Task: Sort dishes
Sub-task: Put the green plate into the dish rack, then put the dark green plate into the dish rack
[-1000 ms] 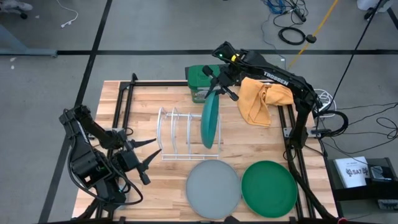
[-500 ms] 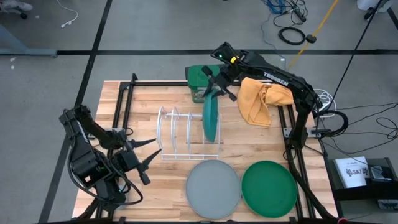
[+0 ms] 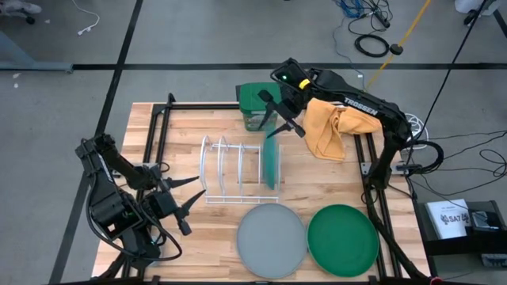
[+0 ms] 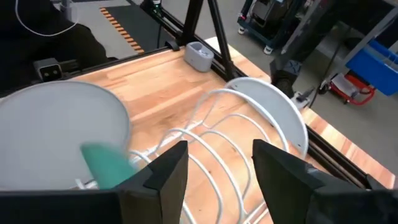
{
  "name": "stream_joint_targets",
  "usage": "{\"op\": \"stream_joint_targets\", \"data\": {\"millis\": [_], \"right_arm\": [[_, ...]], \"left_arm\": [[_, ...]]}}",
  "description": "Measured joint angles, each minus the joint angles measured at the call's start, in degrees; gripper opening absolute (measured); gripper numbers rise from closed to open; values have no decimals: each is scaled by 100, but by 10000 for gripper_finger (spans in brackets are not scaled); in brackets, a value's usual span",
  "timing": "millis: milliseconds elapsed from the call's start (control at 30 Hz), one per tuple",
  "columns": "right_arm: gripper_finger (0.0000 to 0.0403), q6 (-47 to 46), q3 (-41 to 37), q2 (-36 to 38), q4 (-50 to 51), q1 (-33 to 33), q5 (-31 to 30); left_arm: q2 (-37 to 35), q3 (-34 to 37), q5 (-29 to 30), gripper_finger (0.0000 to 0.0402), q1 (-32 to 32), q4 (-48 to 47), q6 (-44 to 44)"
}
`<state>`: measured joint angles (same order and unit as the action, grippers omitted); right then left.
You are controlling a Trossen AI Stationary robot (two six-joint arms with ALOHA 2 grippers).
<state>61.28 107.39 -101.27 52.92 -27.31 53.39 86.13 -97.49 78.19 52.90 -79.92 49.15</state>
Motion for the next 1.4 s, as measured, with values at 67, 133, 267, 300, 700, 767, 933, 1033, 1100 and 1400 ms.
{"op": "stream_joint_targets", "data": {"millis": [67,133,267,300,700,767,933,1033,1100,1400], "right_arm": [[176,-77,0,106,59,103,-171],[175,-86,0,229,169,213,-393],[174,-88,0,546,418,476,-922],[174,-91,0,650,470,555,-1077],[174,-994,0,1871,884,1550,-3050],[174,-1234,0,2022,1048,1765,-3460],[174,-1869,0,2296,1422,2307,-4159],[174,-2290,0,2383,1617,2599,-4458],[174,-2598,0,2395,1822,2786,-4674],[174,-4326,-2,2189,3035,3549,-4941]], "left_arm": [[0,0,0,173,-2,0,0],[0,0,0,173,-2,0,0],[0,0,0,173,-2,-3,-4],[0,0,0,173,-2,-4,-14],[0,0,1,173,-317,-9,-199],[-2,0,-79,173,-455,-9,-203],[-2,0,-740,173,-972,247,-714],[-2,0,-1219,173,-1336,897,-1575],[-2,0,-1594,173,-1541,1466,-2347],[-2,0,-3298,173,-2284,3682,-4982]]}}
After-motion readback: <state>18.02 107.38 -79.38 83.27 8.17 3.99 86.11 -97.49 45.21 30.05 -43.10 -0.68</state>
